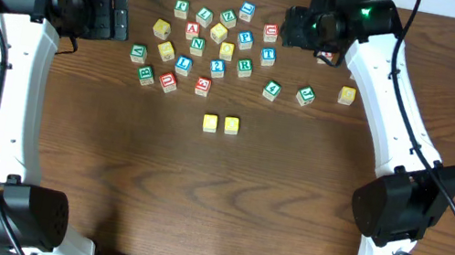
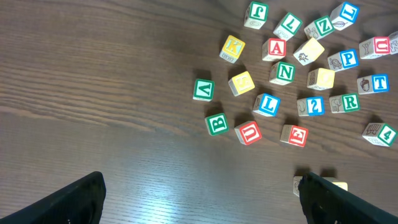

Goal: Spell out CORL

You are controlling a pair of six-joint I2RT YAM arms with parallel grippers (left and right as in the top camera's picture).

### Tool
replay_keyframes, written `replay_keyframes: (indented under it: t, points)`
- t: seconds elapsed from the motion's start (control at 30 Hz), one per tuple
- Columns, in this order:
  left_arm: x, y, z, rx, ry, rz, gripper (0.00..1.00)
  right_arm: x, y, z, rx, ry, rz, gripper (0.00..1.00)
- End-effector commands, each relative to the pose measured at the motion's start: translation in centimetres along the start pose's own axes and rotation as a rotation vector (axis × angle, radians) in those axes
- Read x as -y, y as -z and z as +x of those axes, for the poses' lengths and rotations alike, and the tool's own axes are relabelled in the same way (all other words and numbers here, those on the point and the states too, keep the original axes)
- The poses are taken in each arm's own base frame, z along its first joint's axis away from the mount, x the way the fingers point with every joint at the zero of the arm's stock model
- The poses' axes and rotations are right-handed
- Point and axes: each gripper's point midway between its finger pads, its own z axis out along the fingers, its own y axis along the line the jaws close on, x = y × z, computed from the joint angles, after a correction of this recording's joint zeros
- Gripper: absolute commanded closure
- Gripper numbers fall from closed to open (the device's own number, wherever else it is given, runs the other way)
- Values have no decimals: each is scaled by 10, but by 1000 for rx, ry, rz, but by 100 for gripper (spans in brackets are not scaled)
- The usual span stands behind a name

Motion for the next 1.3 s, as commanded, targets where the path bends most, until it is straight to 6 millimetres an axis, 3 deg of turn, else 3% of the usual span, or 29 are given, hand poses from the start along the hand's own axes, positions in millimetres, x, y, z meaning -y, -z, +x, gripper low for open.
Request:
replay_keyframes:
  t: [0.0, 0.63, 1.27]
  points:
    - [3, 6, -6, 22, -11, 7, 2, 18, -4, 2, -18, -44, 32, 39]
    - [3, 6, -6, 22, -11, 7, 2, 28, -3, 2, -26, -103, 44, 39]
    - [3, 6, -6, 22, -11, 7, 2, 11, -5, 10, -47, -60, 23, 39]
